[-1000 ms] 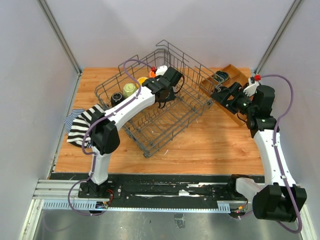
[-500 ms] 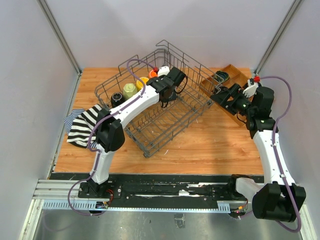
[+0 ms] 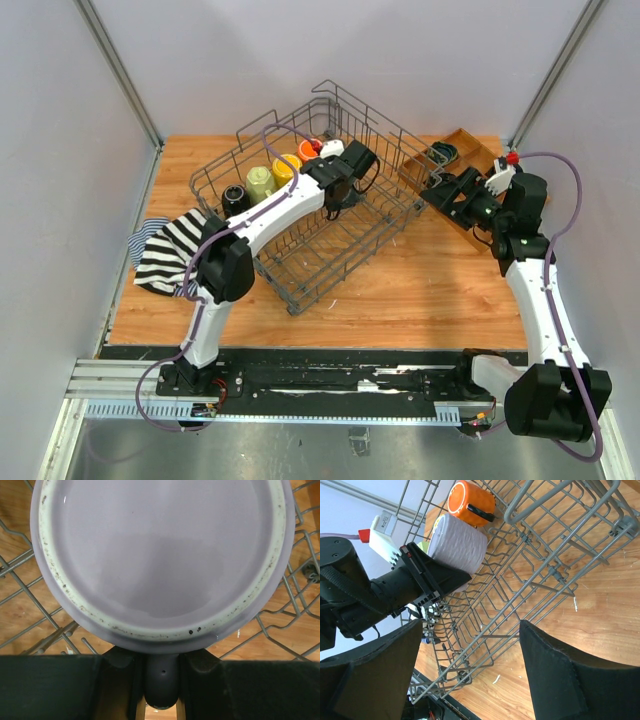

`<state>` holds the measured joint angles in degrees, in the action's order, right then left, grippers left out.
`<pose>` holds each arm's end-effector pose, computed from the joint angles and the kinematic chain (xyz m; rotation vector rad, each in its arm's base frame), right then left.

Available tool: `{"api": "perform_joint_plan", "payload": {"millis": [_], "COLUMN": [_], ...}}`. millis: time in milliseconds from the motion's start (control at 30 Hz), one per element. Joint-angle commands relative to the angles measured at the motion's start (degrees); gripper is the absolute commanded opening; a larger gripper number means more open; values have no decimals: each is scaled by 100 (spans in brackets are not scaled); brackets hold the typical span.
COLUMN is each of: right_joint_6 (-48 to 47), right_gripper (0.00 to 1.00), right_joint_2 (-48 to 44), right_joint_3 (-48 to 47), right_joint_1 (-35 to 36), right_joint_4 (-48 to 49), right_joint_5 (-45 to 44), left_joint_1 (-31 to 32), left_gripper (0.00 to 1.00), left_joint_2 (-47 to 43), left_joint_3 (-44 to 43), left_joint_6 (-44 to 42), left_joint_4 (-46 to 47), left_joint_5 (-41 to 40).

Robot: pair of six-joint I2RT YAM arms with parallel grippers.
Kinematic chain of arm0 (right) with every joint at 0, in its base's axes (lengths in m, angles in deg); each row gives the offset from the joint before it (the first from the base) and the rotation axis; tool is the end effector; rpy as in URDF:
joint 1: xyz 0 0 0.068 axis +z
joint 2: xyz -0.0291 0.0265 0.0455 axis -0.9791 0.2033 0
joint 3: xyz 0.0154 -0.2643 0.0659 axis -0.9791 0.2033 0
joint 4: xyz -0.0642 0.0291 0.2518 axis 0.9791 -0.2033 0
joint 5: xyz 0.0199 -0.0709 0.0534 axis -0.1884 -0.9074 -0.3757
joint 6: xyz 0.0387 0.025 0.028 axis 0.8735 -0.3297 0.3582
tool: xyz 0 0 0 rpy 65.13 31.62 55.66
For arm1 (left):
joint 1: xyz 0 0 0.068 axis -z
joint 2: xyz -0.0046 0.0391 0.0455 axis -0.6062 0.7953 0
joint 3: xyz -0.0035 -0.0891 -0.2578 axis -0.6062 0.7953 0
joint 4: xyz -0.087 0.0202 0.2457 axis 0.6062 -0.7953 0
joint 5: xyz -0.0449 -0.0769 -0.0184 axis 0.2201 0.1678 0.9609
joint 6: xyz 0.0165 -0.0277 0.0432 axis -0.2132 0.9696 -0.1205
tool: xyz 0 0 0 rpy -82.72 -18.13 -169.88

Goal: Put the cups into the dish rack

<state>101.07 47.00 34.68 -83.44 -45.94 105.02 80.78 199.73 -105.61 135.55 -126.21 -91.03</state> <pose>0.2447 -0.0003 0.3392 0.3204 1.8916 1.0597 0.3509 -0.3104 0.2880 -0.2952 2.3948 -0.1298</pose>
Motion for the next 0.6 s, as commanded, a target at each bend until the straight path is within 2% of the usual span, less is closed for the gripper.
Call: {"api": "perform_joint_plan", "payload": {"millis": [0,567], "right_joint_6": [-45,-55], "right_gripper": [79,79], "right_joint_2": [-26,65], "right_joint_3": [92,134], "right_joint_1": [-87,-115], "right_joint_4": [151,149], "right_joint_5": [74,74], "left_joint_1": [31,48], "left_gripper": [1,1], "left_joint_2": [63,228], "left_joint_3": [-218,434], "left_joint_6": [106,53], "left_joint_4": [441,960], "left_joint_5": [-183,-11]}}
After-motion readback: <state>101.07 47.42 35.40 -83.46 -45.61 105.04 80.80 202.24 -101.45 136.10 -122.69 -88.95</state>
